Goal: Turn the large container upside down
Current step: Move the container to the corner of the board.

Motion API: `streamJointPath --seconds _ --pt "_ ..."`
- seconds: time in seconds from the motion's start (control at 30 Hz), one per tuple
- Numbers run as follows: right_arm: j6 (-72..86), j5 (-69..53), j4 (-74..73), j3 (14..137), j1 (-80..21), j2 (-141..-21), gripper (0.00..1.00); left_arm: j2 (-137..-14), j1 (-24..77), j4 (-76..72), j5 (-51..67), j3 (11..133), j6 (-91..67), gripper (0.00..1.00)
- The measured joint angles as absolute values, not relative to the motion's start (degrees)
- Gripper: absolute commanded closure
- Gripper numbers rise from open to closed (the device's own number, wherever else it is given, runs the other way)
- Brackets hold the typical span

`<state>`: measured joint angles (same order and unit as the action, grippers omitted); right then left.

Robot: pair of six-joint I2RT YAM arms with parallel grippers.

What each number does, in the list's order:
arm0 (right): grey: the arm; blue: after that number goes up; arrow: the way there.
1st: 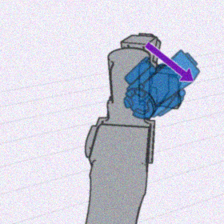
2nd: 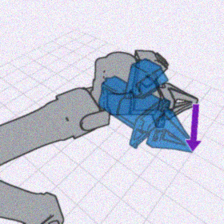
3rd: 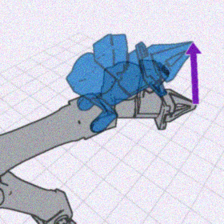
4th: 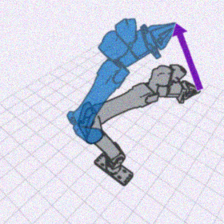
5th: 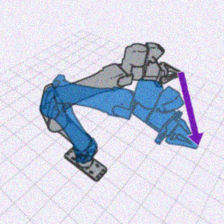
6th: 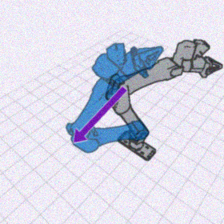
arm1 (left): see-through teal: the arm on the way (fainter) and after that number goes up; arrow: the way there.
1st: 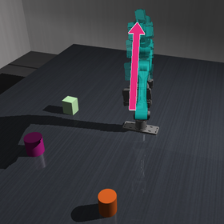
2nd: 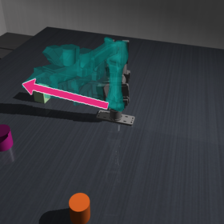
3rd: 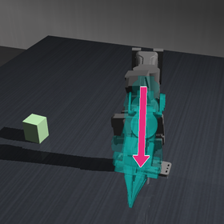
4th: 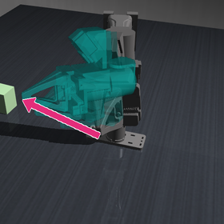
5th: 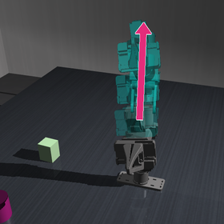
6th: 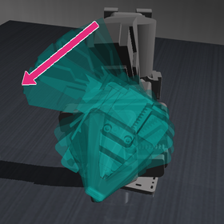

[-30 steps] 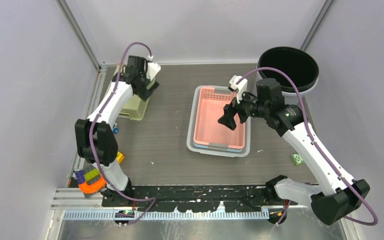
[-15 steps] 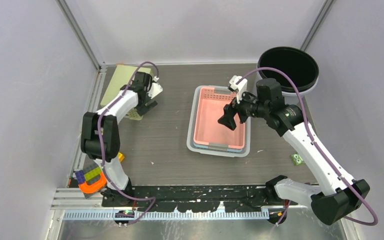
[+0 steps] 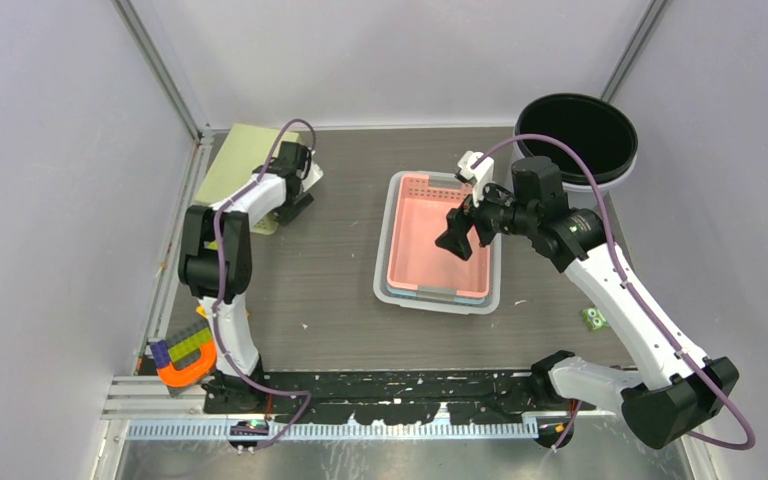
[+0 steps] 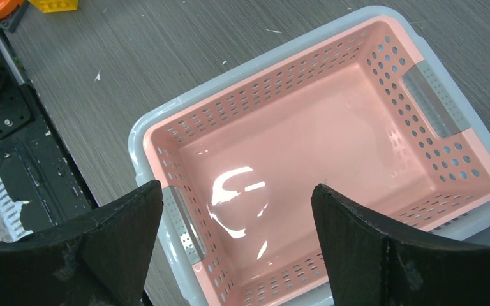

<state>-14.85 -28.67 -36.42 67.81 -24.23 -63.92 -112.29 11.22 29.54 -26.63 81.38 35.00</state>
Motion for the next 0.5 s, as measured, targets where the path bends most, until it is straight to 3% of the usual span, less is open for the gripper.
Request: streamJointPath --seconds 0.43,0.5 --pt "-14.85 -28.67 -36.42 67.81 -24.23 -64.55 0.1 -119.48 11.14 34.65 -29.04 94.04 22.57 0.53" --pt "-14.85 -28.64 -36.42 67.81 -24.23 -64.55 0.1 -120.14 11.14 35.79 -29.21 95.7 20.56 0.53"
